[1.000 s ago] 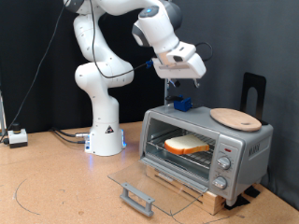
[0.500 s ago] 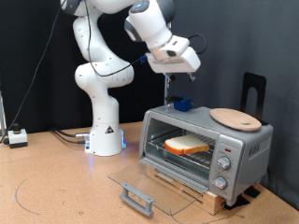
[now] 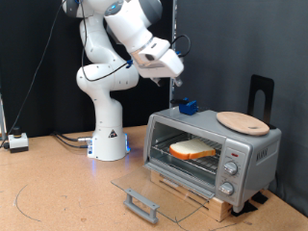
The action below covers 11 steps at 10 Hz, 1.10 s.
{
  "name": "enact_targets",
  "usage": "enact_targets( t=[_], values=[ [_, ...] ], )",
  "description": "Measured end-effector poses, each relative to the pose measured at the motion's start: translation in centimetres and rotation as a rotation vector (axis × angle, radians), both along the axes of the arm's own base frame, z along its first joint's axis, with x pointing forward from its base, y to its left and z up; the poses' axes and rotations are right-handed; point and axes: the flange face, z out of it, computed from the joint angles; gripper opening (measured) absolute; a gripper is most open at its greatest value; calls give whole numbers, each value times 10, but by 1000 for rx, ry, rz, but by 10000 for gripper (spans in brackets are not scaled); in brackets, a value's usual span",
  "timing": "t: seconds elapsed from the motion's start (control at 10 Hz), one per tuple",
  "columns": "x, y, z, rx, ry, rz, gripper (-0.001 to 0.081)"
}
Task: Make a piece of toast with the oven
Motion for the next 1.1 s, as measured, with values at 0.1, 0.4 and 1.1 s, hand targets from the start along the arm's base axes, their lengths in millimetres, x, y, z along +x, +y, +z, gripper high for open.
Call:
enact_targets(
  t=[0.1, 0.4, 1.1],
  values=[
    [0, -16, -2, -13, 8, -20, 809],
    [-3, -62, -6, -23, 39, -32, 809],
    [9, -93, -14, 15, 160, -263, 809]
  ],
)
